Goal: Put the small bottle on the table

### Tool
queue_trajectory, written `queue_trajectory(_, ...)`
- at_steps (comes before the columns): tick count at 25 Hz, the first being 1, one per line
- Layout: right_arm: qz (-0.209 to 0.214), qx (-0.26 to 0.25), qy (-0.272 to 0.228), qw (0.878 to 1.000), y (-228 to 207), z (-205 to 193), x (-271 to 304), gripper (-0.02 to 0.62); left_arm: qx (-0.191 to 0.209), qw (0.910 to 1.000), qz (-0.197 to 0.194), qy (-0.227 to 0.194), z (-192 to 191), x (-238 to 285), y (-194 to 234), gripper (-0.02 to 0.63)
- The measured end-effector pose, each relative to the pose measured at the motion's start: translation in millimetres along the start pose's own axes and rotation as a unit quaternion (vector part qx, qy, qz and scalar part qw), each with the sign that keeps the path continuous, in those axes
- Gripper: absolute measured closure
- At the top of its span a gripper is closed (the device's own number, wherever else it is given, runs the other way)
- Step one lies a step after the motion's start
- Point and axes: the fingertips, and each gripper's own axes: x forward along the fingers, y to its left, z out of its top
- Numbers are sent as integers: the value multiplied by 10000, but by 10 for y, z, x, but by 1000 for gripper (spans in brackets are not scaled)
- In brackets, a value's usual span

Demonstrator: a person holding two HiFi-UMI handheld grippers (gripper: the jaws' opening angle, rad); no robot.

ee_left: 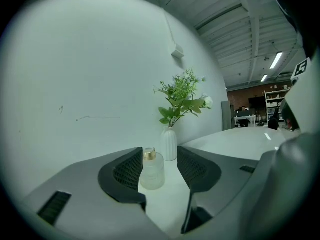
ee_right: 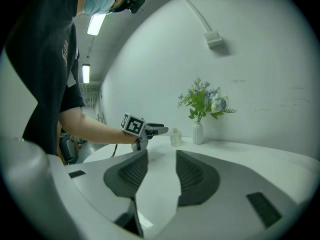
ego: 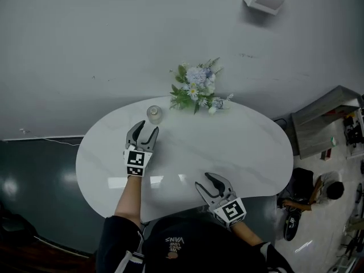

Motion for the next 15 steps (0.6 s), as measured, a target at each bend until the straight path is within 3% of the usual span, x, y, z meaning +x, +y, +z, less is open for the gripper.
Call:
queue_trajectory(1, 26, -22, -23, 10000, -3, 4, -13, 439, -3, 10000, 42, 7, 8, -53, -14, 383)
queue_trajectory(2, 61, -46, -52, 10000, -6, 8, -25, 460, -5, 10000, 81, 10, 20, -107, -31, 385)
queue_trajectory(10, 415, -196, -336, 9984, 45, 73, -68, 509, -44, 9995, 300, 8, 115, -522, -204, 387)
queue_trajectory(15, 495, -252, -350, 9978, 47, 111, -150, 522, -35, 9995, 303, -12, 200, -737, -397, 420)
